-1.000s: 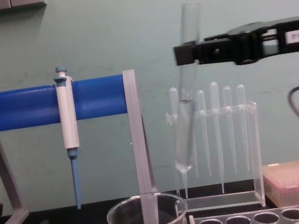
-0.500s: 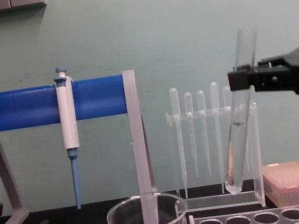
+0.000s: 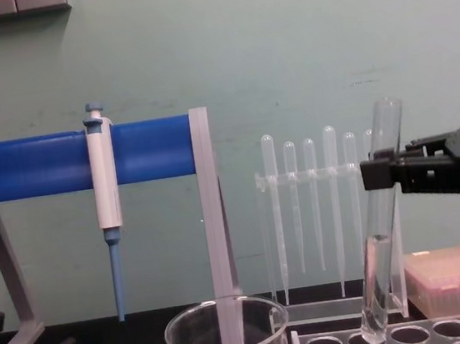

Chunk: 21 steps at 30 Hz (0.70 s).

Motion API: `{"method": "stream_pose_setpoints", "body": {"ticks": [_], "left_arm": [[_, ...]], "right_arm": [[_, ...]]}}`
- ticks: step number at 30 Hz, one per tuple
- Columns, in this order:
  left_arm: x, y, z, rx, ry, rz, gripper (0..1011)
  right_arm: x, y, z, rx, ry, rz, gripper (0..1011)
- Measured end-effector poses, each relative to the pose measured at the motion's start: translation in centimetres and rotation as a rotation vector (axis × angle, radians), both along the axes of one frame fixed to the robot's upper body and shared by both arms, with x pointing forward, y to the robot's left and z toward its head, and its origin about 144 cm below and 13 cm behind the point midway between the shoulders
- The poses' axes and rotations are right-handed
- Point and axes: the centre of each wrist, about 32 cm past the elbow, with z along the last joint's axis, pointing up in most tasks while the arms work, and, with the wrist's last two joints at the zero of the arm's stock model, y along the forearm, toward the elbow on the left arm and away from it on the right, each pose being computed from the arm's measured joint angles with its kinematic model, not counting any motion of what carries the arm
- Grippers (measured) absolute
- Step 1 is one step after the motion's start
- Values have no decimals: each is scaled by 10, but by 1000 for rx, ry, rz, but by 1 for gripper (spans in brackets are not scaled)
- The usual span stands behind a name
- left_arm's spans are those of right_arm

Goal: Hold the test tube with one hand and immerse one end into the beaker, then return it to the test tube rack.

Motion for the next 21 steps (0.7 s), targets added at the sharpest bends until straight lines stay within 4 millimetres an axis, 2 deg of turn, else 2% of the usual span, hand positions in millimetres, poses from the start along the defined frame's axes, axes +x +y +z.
{"method": "stream_pose_setpoints", "body": {"ticks": [21], "left_arm": [[0, 0, 0, 0, 0, 0, 1000]], "right_arm": [[3, 4, -18, -12, 36, -4, 241]]}}
